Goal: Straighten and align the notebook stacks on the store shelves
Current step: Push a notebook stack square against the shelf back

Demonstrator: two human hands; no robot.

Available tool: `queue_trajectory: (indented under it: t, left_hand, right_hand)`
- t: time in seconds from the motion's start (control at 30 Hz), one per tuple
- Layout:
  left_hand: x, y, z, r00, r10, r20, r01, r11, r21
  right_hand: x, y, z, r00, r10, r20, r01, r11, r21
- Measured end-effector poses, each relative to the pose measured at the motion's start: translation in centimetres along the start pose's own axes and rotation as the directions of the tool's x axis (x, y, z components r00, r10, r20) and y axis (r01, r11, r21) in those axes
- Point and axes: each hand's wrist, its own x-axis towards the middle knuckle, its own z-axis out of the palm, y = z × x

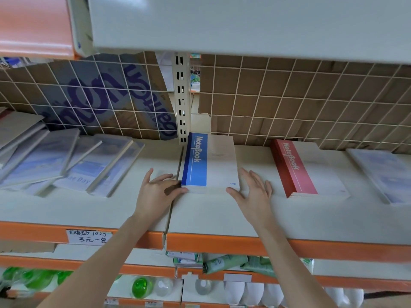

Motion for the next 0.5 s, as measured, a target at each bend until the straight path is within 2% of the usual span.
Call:
queue_trajectory:
  t: [0.2, 0.33, 0.5]
  left_hand:
    - [0.11, -0.5, 0.12, 0.998, 0.061, 0.011, -0.062, 0.997, 0.053]
    - [0.14, -0.25, -0.08, 0.987, 0.152, -0.045, -0.148, 0.986, 0.076]
    - [-0.06, 0.17, -0.59, 0.986, 0.158, -0.053, -0.153, 0.984, 0.096]
  right_hand:
    - [-0.21, -0.4, -0.29, 1.0, -0.01, -0.028, 0.012, 0.998, 0.066]
    - [-0.12, -0.56, -0.25, 1.0, -0.015, -0.02, 0.016, 0.999, 0.043]
    - [-0.34, -0.62, -0.32, 1.0, -0.013, -0.011, 0.013, 1.0, 0.028]
